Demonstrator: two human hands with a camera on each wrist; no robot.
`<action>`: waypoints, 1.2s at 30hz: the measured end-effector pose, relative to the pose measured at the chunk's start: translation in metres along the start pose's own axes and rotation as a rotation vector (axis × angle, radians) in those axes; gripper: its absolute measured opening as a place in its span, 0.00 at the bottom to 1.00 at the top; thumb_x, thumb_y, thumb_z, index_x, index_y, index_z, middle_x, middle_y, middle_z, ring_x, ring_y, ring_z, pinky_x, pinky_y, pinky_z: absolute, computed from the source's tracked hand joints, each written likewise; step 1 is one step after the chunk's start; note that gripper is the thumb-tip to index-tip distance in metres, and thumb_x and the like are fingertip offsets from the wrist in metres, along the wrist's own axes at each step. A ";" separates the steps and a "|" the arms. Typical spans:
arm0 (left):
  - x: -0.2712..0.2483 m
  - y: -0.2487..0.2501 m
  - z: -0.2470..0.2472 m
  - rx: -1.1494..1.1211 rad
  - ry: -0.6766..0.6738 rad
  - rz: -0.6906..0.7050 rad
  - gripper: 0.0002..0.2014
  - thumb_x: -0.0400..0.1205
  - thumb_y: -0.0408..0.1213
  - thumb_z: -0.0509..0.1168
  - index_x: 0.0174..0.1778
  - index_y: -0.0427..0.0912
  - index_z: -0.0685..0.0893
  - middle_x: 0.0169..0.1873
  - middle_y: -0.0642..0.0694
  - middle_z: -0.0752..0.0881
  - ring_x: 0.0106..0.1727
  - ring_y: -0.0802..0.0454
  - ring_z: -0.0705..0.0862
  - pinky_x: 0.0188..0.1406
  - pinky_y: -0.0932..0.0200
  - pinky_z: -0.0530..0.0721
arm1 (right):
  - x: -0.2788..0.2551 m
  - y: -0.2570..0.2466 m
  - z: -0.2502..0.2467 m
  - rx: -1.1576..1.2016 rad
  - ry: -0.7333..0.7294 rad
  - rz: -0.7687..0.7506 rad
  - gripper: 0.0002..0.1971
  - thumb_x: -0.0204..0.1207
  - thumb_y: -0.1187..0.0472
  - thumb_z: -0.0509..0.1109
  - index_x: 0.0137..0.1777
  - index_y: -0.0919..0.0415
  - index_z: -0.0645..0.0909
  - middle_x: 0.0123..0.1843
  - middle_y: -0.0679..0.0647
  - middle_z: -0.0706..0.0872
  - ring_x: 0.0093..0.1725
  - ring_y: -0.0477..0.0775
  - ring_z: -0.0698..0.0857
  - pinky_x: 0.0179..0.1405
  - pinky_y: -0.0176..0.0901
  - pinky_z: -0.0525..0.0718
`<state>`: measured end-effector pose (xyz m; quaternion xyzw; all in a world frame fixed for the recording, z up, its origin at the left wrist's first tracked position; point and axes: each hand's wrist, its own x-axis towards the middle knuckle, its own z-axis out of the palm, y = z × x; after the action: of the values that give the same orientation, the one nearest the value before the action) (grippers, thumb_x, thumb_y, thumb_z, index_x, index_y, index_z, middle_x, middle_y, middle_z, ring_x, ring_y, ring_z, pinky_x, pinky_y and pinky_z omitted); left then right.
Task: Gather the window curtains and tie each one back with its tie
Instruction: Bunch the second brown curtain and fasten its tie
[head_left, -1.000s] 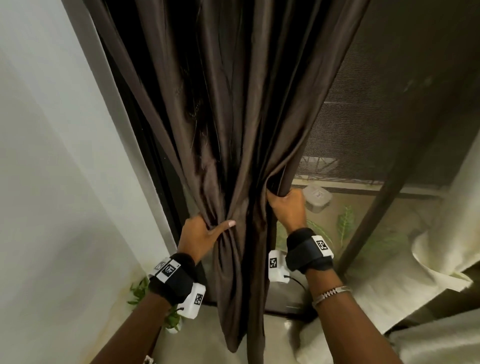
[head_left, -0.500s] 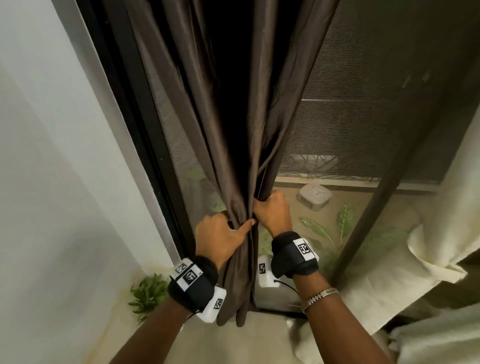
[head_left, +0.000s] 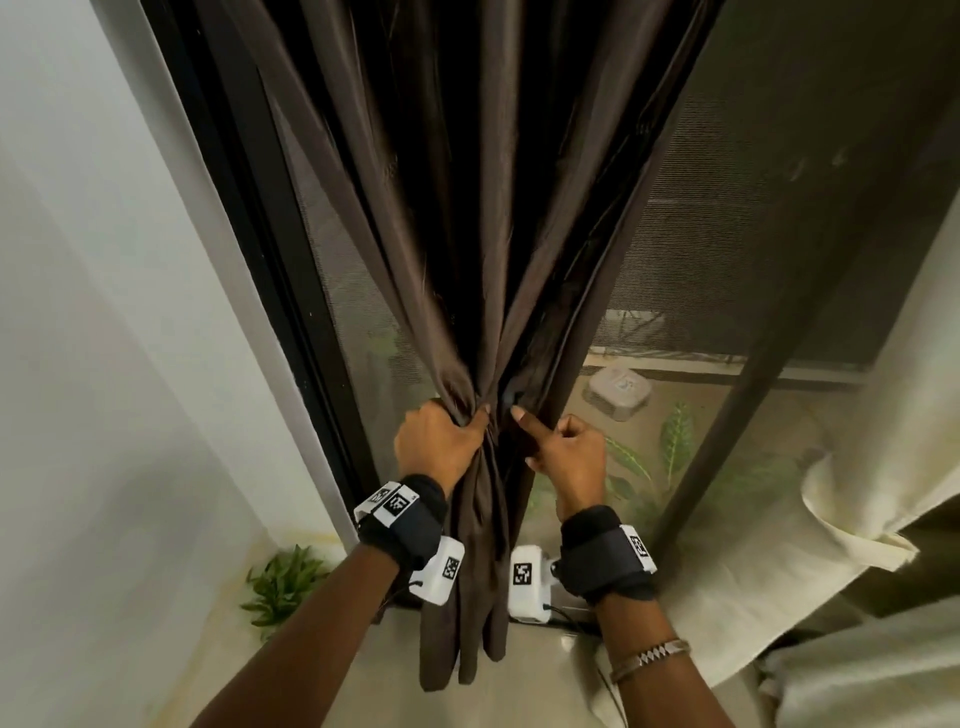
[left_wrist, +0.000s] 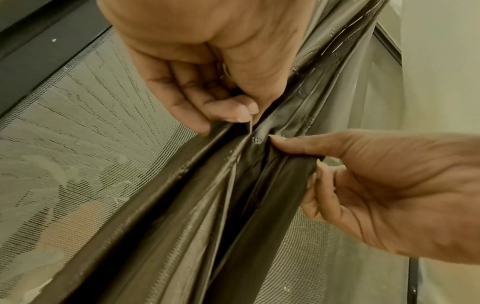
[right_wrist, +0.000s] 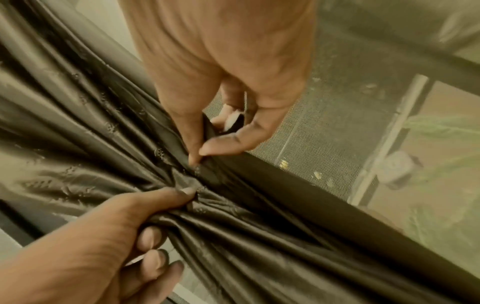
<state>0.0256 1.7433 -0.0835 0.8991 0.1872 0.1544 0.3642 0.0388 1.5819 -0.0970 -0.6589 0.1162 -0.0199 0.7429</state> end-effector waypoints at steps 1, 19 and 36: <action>-0.001 0.001 0.001 -0.016 -0.014 0.003 0.35 0.72 0.75 0.66 0.40 0.42 0.91 0.36 0.42 0.95 0.45 0.37 0.95 0.50 0.43 0.93 | -0.001 -0.001 0.000 0.016 0.052 0.010 0.31 0.69 0.56 0.90 0.26 0.53 0.65 0.22 0.47 0.77 0.28 0.50 0.81 0.25 0.39 0.84; -0.030 -0.027 -0.008 -0.202 0.101 0.692 0.12 0.80 0.48 0.79 0.41 0.44 0.89 0.57 0.54 0.83 0.53 0.52 0.90 0.46 0.44 0.92 | -0.015 -0.009 0.025 0.306 -0.224 0.043 0.12 0.76 0.67 0.84 0.52 0.77 0.89 0.40 0.59 0.93 0.35 0.50 0.91 0.36 0.39 0.89; -0.013 -0.025 -0.041 -0.394 -0.333 0.487 0.12 0.83 0.35 0.80 0.60 0.51 0.90 0.51 0.58 0.95 0.57 0.61 0.93 0.60 0.59 0.91 | -0.012 0.010 0.023 0.271 -0.321 0.011 0.12 0.79 0.78 0.75 0.61 0.71 0.87 0.54 0.67 0.89 0.55 0.62 0.89 0.57 0.50 0.90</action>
<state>-0.0086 1.7783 -0.0747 0.8427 -0.1280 0.1212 0.5088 0.0305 1.6075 -0.1027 -0.5471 -0.0038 0.0741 0.8337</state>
